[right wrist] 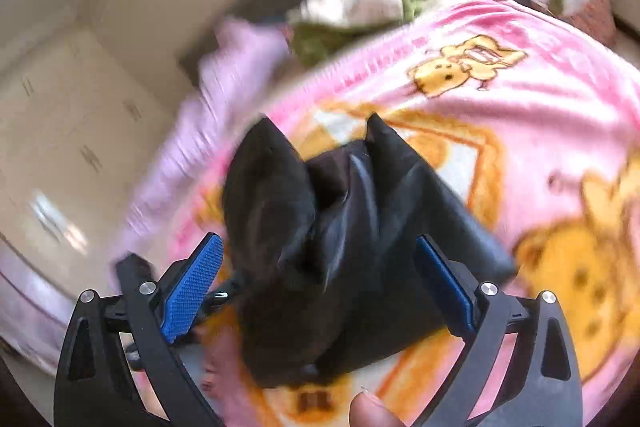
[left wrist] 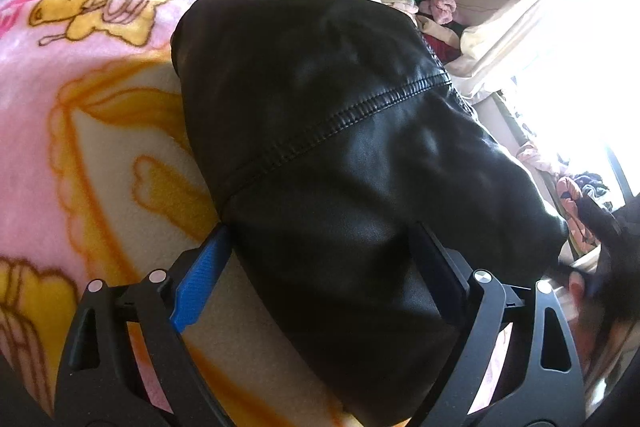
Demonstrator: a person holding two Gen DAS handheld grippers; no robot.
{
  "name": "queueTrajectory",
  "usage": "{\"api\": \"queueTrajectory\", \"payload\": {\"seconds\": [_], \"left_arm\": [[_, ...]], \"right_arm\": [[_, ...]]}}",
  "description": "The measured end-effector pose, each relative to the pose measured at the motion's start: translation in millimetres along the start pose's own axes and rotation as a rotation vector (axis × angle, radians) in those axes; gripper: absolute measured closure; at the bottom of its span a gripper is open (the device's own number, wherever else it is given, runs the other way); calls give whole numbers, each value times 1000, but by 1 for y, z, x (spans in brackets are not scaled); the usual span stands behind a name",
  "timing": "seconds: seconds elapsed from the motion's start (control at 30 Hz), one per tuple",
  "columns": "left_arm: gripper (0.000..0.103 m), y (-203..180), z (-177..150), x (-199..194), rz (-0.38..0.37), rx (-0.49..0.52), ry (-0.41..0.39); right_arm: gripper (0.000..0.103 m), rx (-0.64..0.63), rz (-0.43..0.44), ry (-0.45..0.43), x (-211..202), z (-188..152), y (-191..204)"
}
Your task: Fold large clothes
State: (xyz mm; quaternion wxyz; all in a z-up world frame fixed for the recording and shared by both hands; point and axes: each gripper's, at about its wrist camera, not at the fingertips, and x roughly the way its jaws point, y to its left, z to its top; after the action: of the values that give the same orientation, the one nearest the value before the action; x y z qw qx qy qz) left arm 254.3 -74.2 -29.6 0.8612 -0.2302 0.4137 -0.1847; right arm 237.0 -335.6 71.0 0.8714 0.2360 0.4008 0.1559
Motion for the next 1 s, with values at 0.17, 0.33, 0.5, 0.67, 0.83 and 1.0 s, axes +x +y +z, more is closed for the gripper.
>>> {"api": "queueTrajectory", "payload": {"seconds": [0.17,0.33,0.5,0.67,0.83,1.0], "left_arm": [[21,2,5,2,4,7,4],[20,0,7,-5,1,21,-9],[15,-7,16,-23,-10,49,-52],[15,-3,17,-16,-27,31,-20],[14,8,7,15,-46,-15,83],[10,11,3,23,-52,-36,94]], "right_arm": [[16,-216,-94,159,40,8,35],[78,-390,-169,96,44,-2,73],[80,-427,-96,-44,10,22,69],[79,-323,-119,-62,4,31,5],[67,-181,-208,45,44,13,-71],[35,-32,-124,75,58,6,-109]]}}
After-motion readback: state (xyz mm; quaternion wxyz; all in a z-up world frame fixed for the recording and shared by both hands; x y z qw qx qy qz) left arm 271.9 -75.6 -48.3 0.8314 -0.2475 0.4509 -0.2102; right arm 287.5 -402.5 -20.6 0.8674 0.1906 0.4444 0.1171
